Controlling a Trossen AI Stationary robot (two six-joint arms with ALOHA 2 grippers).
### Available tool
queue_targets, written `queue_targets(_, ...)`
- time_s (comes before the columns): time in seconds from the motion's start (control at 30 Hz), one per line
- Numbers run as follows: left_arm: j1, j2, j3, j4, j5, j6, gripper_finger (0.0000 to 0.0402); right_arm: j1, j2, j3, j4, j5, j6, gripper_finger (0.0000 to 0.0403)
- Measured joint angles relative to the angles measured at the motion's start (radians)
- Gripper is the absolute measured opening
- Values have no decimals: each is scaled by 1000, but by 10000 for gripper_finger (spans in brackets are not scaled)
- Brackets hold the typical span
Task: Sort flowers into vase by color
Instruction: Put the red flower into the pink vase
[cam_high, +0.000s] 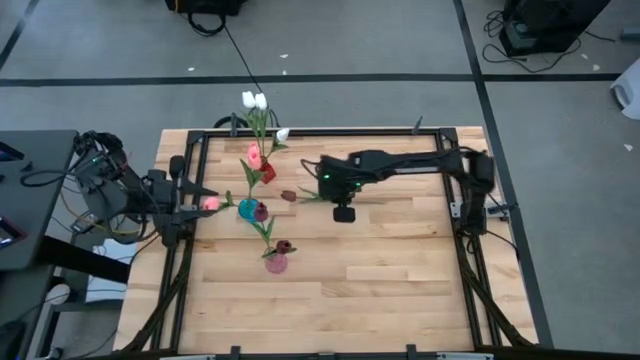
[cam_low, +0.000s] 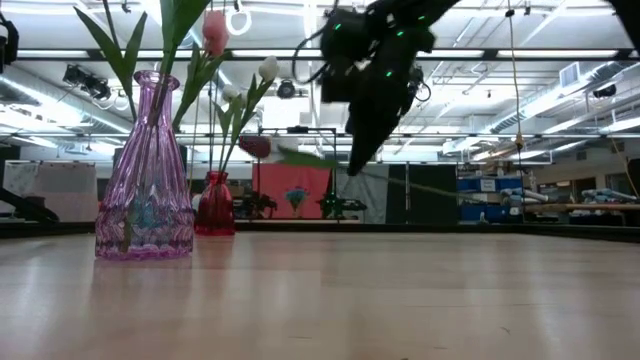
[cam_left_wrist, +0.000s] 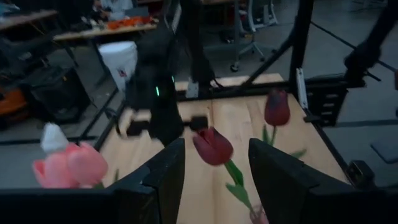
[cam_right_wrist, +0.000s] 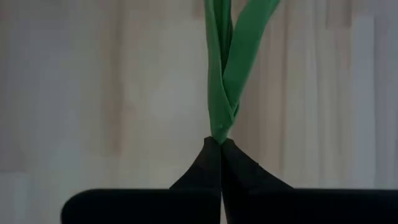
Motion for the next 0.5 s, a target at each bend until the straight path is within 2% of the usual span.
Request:
queue_targets(0.13, 0, 0, -1, -46, 54, -54, 183, 15, -181, -175, 212, -76, 26, 2)
queue_targets(0.27, 0, 0, -14, -50, 70, -48, 183, 49, -356, -402, 615, -150, 28, 2)
queue_targets(0.37, 0, 0, -15, -54, 70, -32, 183, 67, -423, -550, 946, -217, 48, 1)
queue_targets(0.43, 0, 0, -15, -53, 62, -25, 183, 79, -452, -611, 1150, -220, 70, 1)
queue_targets(0.5, 0, 0, -15, -46, 57, -26, 183, 94, -474, -646, 1274, -221, 90, 1)
